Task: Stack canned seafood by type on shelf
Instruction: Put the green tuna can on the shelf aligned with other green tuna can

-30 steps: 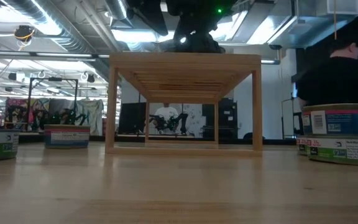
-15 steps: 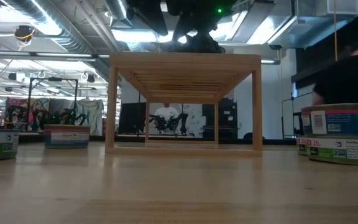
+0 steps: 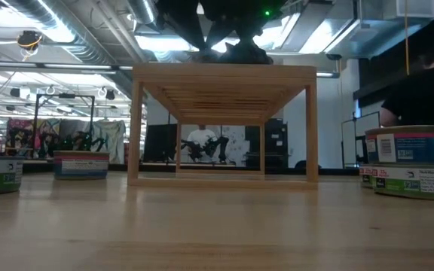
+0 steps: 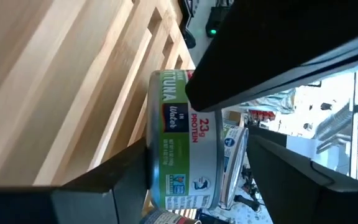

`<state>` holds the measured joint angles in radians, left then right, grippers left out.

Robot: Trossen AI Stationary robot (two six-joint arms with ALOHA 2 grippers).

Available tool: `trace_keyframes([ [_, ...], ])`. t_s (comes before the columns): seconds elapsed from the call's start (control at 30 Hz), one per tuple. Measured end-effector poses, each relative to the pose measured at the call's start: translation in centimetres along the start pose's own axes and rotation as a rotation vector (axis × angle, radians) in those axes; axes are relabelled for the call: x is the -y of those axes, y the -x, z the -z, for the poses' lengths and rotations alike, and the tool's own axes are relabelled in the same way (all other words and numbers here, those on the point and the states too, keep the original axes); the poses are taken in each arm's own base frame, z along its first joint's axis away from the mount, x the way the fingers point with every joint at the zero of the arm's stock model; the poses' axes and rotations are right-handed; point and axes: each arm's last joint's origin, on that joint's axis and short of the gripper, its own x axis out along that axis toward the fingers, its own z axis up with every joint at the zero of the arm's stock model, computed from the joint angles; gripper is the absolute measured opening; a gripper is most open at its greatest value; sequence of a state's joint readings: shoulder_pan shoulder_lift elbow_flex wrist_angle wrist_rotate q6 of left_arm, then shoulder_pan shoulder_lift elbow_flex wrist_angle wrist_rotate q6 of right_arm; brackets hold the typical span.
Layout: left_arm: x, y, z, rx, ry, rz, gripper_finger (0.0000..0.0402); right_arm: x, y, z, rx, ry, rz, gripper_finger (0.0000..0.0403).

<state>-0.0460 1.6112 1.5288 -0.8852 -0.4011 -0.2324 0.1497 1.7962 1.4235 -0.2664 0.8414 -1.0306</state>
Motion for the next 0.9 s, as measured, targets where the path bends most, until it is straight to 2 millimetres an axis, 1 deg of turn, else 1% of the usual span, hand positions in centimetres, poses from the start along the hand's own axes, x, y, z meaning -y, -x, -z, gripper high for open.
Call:
trace_keyframes([
  [0.1,0.0,0.0,0.0,-0.004,-0.005,-0.001,0.0005,0.4,0.3,0.0,0.020,0.009,-0.043,0.0257],
  [0.27,0.0,0.0,-0.1,0.003,-0.001,0.001,0.0005,1.6,1.1,0.1,0.033,-0.041,-0.132,0.0257],
  [0.43,0.0,-0.1,0.0,-0.005,-0.008,-0.003,0.0005,1.8,1.3,0.3,0.019,-0.027,-0.150,0.0257],
  [0.53,0.0,-0.1,0.0,-0.006,-0.012,-0.004,0.0005,1.8,1.3,0.2,0.044,-0.033,-0.171,0.0257],
  [0.73,0.0,0.0,0.1,-0.007,-0.030,-0.004,0.0005,2.1,0.2,0.9,0.135,-0.073,-0.270,0.0257],
  [0.9,0.1,0.1,0.3,-0.027,-0.044,-0.009,0.0005,2.3,-0.3,1.4,0.139,-0.102,-0.286,0.0257],
])
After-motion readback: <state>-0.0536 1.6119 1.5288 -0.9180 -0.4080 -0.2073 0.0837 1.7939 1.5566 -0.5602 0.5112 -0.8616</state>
